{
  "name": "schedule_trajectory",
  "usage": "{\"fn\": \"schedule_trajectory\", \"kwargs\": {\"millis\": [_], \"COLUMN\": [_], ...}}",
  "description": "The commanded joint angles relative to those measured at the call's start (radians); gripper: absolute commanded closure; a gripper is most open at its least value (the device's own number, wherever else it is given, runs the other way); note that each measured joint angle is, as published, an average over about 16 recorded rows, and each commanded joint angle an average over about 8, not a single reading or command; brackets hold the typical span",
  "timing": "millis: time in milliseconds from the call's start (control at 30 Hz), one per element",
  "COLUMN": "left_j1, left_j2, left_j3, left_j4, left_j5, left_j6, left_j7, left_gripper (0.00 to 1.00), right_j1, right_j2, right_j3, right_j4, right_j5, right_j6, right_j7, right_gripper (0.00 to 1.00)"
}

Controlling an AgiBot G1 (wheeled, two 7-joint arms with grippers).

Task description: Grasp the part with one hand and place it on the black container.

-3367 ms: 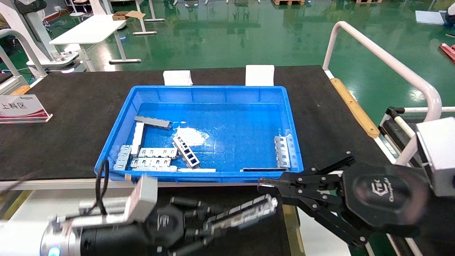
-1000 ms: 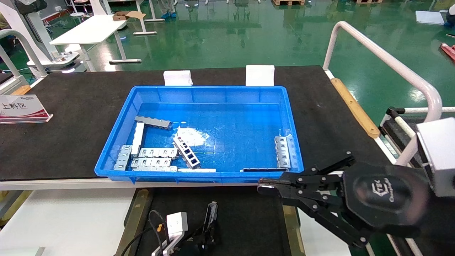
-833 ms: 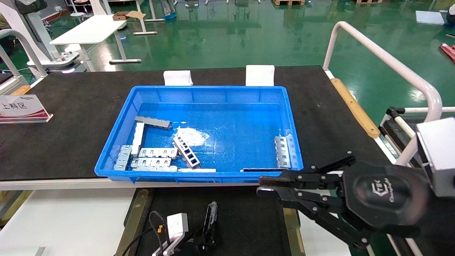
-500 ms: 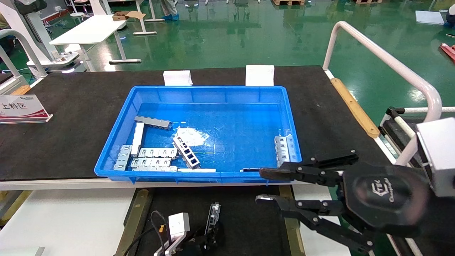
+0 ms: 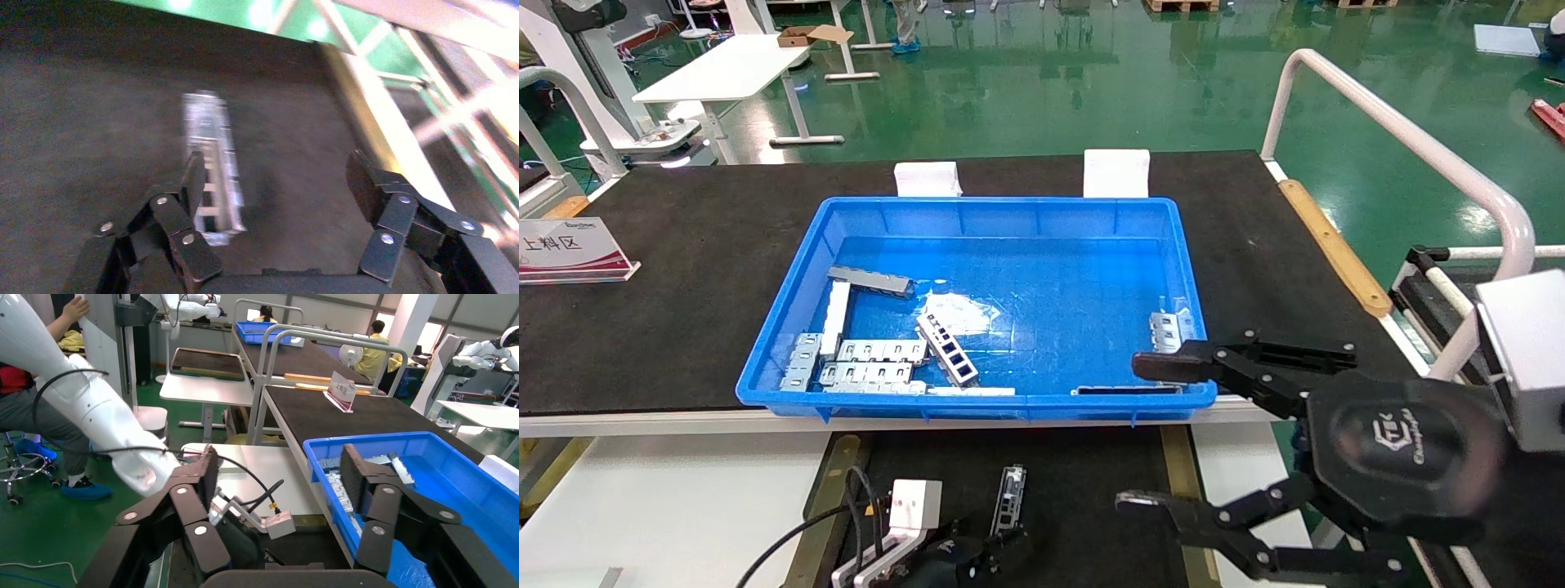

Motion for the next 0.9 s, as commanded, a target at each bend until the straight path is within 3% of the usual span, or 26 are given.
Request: {"fn": "schedule_trajectory", "kwargs": {"millis": [33,400,633,900], "left_j1": [-0.002,0.034,0.051,0.023], "left_j2": [-0.036,-0.152,-0.200,-0.263], "left_j3": [-0.008,-0.169,-0.259,-0.296], "left_j4": [-0.007,-0.007,-0.003,0.005], "left_j5": [0.013,0.017,-0.002,-0.023], "left_j6": [0.075,0.487,0.673,0.865], "left_j7": [0.000,0.151,0.290,0.347], "left_gripper": [0.00,0.00,0.00,0.00], "right_j1": [0.000,0.000,0.000,0.000], "right_j2": [0.000,0.000,0.000,0.000], "right_j3": [0.000,0.000,0.000,0.000], "right_j4": [0.000,0.000,0.000,0.000], "right_j5": [0.000,0.000,0.000,0.000], "right_j6": [0.000,0.000,0.000,0.000], "right_j7": [0.000,0.000,0.000,0.000], "right_gripper": [0.00,0.00,0.00,0.00]}}
